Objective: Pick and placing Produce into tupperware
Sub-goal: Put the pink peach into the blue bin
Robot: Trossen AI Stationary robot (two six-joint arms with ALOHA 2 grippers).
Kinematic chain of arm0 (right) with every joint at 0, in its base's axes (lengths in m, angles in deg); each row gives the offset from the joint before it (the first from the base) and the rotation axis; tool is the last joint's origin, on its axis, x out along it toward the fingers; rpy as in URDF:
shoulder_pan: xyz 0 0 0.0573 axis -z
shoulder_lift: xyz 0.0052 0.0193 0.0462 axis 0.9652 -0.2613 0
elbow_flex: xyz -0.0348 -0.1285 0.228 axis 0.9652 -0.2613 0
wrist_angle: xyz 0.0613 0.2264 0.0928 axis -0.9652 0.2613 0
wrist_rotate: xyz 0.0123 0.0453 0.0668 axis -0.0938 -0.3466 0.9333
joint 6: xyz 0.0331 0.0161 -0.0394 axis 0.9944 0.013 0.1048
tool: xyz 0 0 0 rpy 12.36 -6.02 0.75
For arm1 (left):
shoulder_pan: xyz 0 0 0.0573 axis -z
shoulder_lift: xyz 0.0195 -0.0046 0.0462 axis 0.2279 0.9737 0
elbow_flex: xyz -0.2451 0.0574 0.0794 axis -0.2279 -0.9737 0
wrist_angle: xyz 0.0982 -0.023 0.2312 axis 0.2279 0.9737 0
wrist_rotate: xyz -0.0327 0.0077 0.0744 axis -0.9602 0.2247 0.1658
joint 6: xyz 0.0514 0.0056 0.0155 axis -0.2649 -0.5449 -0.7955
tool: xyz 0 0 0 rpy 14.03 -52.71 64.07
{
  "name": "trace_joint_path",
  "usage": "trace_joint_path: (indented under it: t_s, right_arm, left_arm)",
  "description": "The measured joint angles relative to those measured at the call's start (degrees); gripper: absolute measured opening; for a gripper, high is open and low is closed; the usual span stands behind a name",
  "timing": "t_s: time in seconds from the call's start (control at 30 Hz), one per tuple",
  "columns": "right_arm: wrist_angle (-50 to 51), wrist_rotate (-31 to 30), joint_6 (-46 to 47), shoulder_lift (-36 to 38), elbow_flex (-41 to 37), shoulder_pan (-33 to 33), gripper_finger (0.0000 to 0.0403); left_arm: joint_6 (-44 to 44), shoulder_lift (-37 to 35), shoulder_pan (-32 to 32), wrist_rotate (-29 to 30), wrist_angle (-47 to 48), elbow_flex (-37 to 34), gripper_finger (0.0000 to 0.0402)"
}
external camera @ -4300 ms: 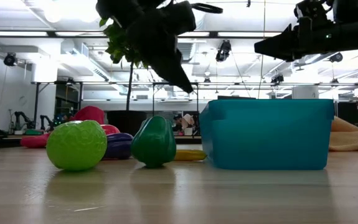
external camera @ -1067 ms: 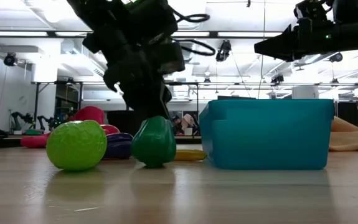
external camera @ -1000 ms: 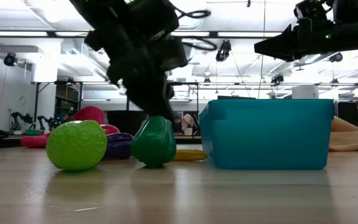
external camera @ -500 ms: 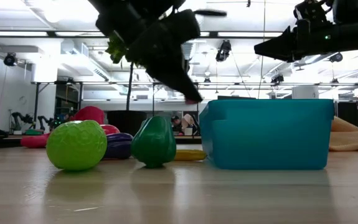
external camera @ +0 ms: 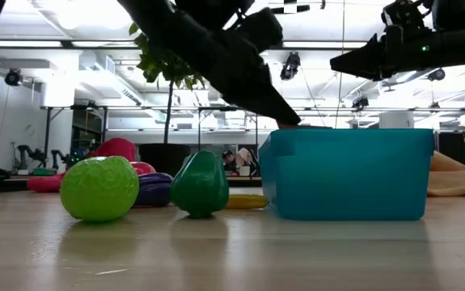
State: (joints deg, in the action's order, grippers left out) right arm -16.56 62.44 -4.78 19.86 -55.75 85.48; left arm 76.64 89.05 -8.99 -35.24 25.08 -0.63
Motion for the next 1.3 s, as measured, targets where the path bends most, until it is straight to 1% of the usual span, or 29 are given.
trace_joint_path:
  t_s: [0.2, 0.43, 0.93, 1.13, 1.3]
  right_arm:
    - [0.0, 0.0, 0.0, 0.0, 0.0, 0.0, 0.0206]
    - [0.5, 0.0, 0.0, 0.0, 0.0, 0.0, 0.0206]
    - [0.5, -0.1, -0.9, 0.0, 0.0, 0.0, 0.0206]
    - [0.5, -0.1, -0.9, 0.0, 0.0, 0.0, 0.0206]
    - [0.5, -0.1, -0.9, 0.0, 0.0, 0.0, 0.0206]
  left_arm:
    - [0.0, 1.0, -0.4, 4.0, 0.2, 0.1, 0.0044]
    - [0.6, 1.0, -1.0, 4.1, 0.2, -0.3, 0.0062]
    - [0.2, 1.0, -1.1, 4.0, 0.2, -0.6, 0.0065]
    - [-1.2, 1.0, -1.1, 1.7, 0.2, -0.6, 0.0066]
    - [-1.2, 1.0, -1.1, 1.1, 0.2, -0.7, 0.0073]
